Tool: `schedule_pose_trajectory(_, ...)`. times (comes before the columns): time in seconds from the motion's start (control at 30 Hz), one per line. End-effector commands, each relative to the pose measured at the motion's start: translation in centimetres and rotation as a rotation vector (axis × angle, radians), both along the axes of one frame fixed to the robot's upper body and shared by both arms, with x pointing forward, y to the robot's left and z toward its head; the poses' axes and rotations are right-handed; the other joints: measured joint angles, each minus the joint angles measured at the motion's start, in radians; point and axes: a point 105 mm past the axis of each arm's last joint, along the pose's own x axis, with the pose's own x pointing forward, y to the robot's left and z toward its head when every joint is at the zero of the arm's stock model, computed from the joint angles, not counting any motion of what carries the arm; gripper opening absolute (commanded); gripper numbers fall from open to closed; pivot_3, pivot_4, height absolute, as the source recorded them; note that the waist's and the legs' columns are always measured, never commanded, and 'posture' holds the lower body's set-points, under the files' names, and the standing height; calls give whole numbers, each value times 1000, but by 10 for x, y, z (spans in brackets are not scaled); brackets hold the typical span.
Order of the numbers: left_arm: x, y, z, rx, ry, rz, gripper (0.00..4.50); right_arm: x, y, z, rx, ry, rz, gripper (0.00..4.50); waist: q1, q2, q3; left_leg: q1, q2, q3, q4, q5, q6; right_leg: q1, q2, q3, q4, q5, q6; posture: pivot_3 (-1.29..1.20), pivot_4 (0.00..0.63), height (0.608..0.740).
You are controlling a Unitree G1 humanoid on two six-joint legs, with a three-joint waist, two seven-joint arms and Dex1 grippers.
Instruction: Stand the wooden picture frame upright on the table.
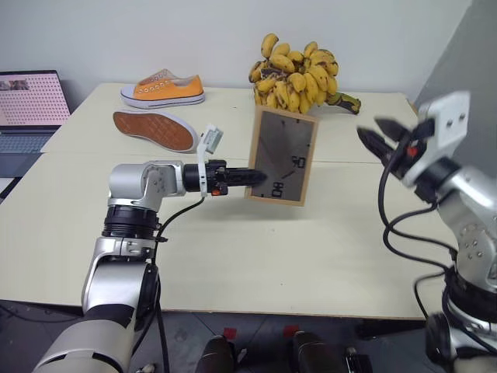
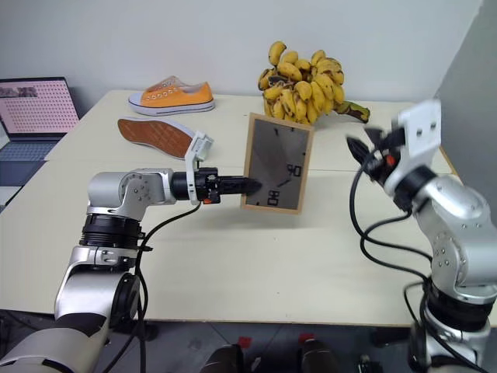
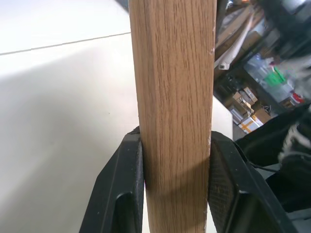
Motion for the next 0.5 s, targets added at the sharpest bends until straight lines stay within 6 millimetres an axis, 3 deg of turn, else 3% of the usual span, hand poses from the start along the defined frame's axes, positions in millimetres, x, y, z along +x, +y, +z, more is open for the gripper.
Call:
schedule_pose_trajectory(0.03, -8, -12, 27, -54, -93, -47, 1313, -4, 35, 10, 74, 19, 105, 2514, 5, 0, 0, -1, -1, 0, 0, 0, 0, 0, 0, 0, 0, 0, 0, 0, 150, 740)
schedule_pose_trajectory(0.2, -13, -21, 35, -61, -122, -82, 1313, 5, 55, -5, 64, 72, 145, 2514, 13, 0, 0, -3, -1, 0, 0, 0, 0, -3, -1, 1, 0, 0, 0, 0, 150, 740)
schedule_pose_trajectory(0.5, -16, -25, 41, -67, -139, -103, 1313, 18, 64, -22, 82, 117, 152, 2514, 12, 0, 0, -3, -1, 0, 0, 0, 0, -4, 0, 0, 1, 0, 0, 0, 150, 740)
